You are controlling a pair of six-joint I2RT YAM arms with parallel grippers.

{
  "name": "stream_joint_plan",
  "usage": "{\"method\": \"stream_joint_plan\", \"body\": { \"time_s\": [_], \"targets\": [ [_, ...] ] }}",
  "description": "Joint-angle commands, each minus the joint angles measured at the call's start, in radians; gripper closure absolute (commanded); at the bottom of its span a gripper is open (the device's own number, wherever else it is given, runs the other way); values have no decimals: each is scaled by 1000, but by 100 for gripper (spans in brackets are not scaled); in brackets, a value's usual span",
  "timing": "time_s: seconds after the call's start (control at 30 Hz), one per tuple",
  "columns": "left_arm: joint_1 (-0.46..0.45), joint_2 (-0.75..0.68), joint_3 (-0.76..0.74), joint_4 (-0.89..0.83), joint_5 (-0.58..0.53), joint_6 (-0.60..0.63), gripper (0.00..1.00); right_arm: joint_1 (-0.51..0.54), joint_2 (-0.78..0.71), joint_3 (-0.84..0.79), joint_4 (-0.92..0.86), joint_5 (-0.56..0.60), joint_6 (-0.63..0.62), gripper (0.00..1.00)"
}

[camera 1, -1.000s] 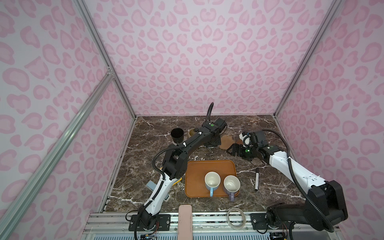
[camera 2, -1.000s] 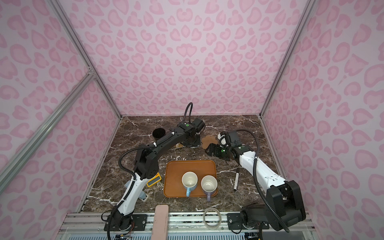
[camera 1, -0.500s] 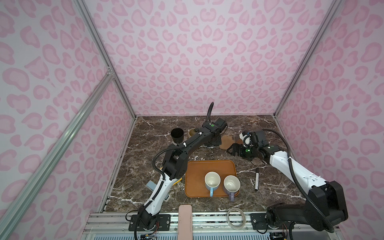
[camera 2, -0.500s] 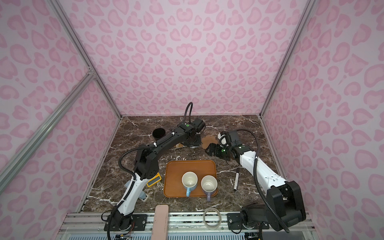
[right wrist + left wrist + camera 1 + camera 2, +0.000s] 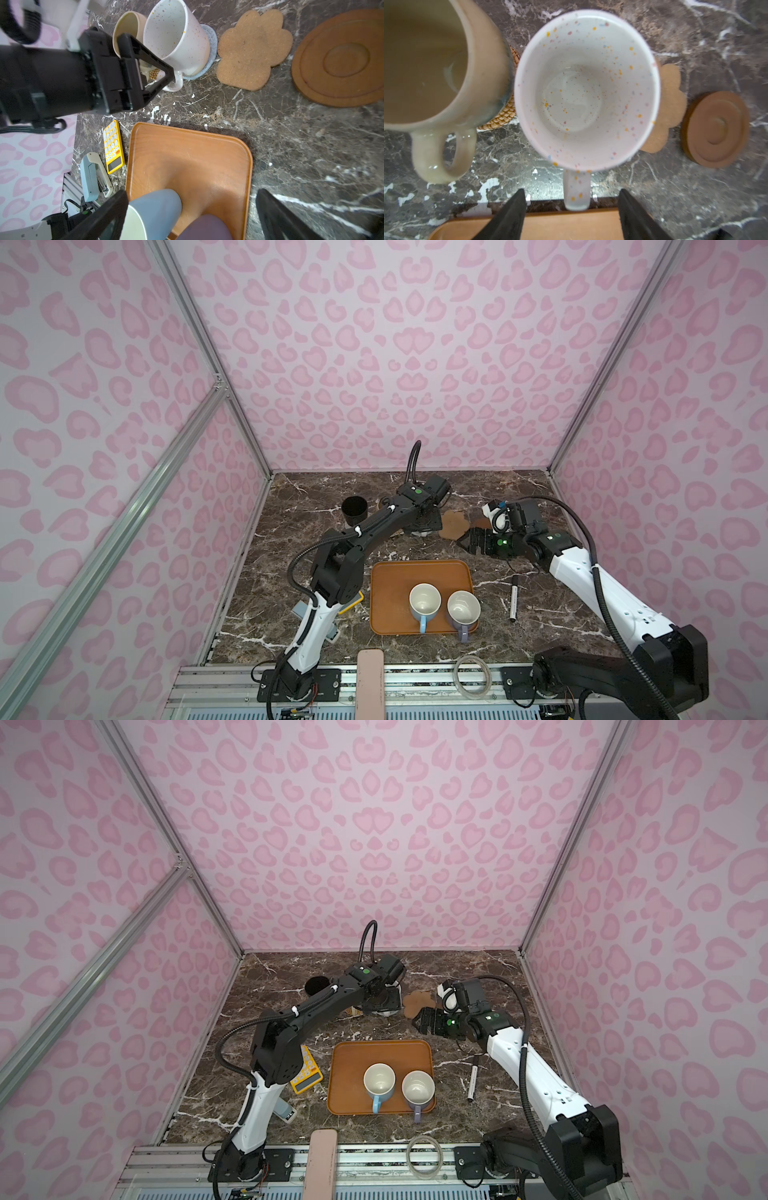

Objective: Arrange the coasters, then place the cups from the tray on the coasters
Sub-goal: 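Lower the speckled mug onto the grey knit coaster and open the left gripper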

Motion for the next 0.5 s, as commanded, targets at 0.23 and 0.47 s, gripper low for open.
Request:
{"method": "stream_joint_plan", "body": {
  "time_s": [0.23,0.47],
  "targets": [
    [-4,-424,-225,154,68,-19,3,275,-97,58,-233,276,-27,2],
    [-4,-661,-439,178,119,-65,2,566,-130,74,-276,427,78,6]
  ]
}}
